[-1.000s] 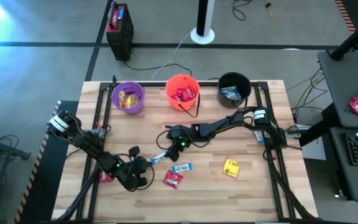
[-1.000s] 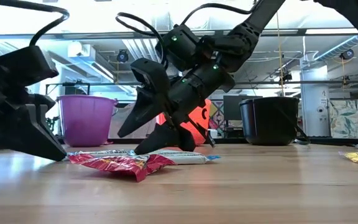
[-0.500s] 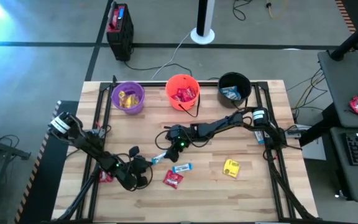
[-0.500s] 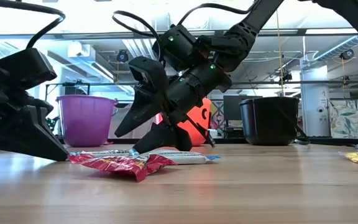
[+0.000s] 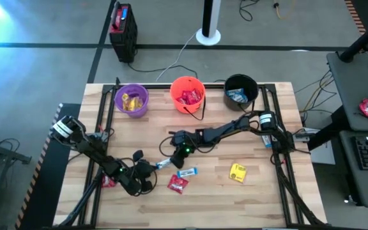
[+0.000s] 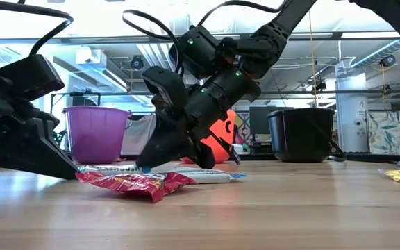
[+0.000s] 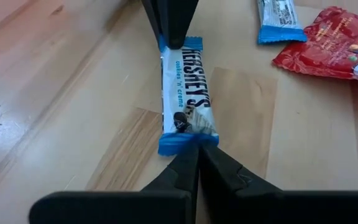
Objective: Sort candy by brand, put in halloween buckets
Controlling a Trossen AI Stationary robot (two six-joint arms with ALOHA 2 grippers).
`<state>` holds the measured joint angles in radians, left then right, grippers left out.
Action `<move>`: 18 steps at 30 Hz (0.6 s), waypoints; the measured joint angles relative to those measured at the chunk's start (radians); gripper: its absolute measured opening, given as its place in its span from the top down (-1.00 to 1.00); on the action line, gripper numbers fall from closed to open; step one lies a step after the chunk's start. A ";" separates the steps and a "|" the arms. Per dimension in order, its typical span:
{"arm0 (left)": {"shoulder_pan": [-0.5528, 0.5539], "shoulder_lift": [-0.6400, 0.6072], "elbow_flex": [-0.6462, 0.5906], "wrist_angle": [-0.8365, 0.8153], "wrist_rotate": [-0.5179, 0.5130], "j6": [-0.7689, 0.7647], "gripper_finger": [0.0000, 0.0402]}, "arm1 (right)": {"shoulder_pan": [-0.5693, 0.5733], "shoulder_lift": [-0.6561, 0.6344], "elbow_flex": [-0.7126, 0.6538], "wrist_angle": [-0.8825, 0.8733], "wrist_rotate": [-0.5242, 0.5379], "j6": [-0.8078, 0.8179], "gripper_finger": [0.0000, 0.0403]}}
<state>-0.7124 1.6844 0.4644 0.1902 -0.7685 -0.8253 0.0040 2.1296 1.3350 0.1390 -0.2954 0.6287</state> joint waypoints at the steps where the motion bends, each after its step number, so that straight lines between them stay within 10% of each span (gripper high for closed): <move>1: 0.000 0.000 0.000 0.000 -0.001 0.000 1.00 | 0.000 0.000 0.000 -0.001 0.000 -0.008 0.93; 18: -0.002 -0.061 0.017 -0.053 -0.001 0.011 1.00 | -0.003 -0.091 -0.004 -0.057 0.018 -0.126 0.96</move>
<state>-0.7144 1.6231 0.4816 0.1369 -0.7699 -0.8139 0.0013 2.0386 1.3308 0.0825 -0.2773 0.5024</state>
